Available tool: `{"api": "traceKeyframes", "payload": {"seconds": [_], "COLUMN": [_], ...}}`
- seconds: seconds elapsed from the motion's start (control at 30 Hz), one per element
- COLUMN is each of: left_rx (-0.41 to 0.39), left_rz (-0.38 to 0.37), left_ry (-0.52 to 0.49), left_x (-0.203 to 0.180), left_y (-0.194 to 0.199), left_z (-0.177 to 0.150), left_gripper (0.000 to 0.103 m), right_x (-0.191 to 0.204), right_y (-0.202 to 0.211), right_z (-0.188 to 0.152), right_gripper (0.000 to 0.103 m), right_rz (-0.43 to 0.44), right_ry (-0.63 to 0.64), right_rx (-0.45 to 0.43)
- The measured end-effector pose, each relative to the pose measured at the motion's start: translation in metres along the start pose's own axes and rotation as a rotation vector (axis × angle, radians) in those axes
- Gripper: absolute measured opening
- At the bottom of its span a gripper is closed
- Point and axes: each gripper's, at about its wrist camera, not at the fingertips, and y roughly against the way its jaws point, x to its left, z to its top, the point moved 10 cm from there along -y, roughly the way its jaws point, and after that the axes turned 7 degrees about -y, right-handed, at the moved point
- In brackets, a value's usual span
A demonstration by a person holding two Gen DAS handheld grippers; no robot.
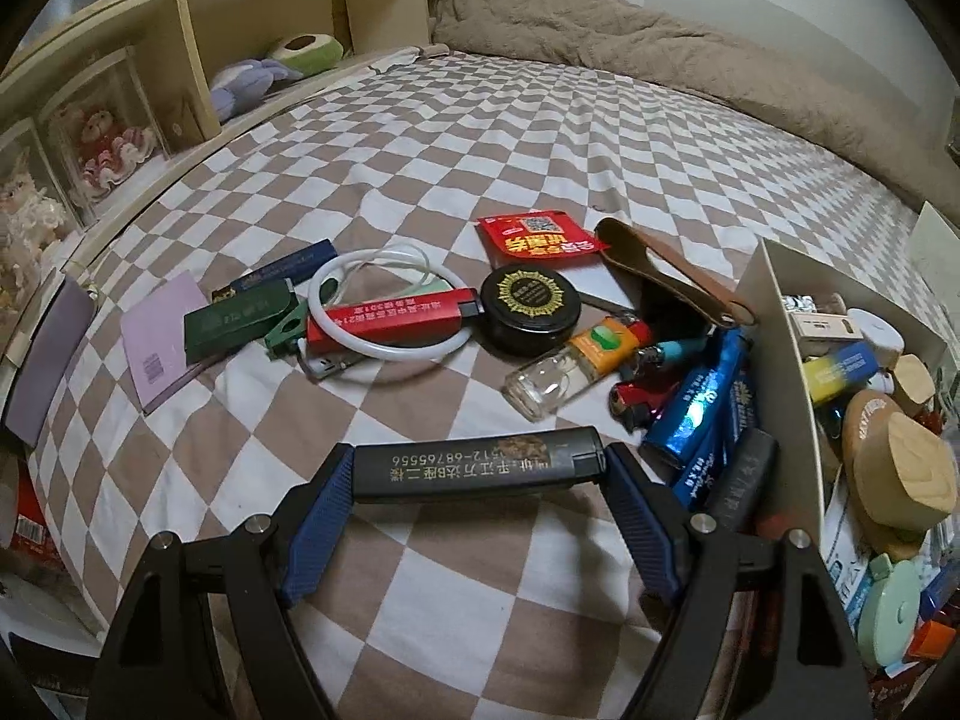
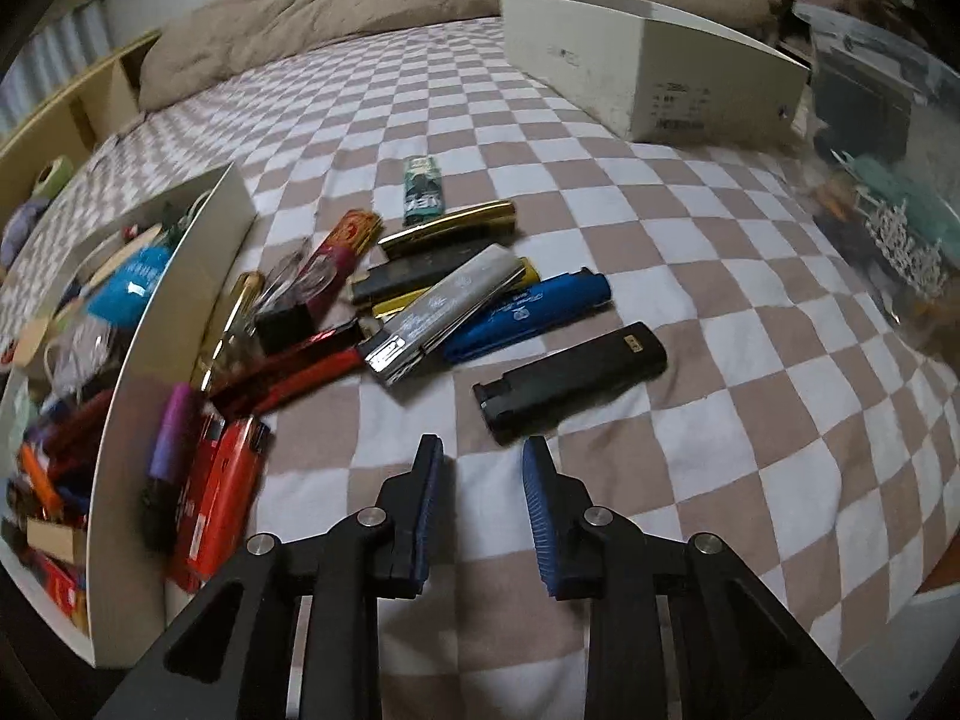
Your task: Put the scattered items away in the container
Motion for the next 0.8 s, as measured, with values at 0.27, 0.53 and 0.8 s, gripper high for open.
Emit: {"api": "traceKeyframes", "payload": {"seconds": [0.27, 0.53, 0.8], "left_rx": [-0.015, -0.086, -0.109], "left_rz": [-0.050, -0.095, -0.108], "left_ry": [0.007, 0.030, 0.009], "left_x": [-0.008, -0.017, -0.026], "left_y": [0.000, 0.016, 0.021], "left_z": [0.003, 0.015, 0.018], "left_gripper": [0.082, 0.082, 0.082], "right_x": [-0.023, -0.022, -0.016], "right_y": [0.008, -0.018, -0.031], "right_z": [0.014, 0.031, 0.031], "right_gripper": [0.103, 0.103, 0.063], "right_rz": [-0.132, -0.086, 0.004], "right_ry": [0.161, 0.296, 0.208], "right_rx": [-0.048, 0.019, 0.064]}}
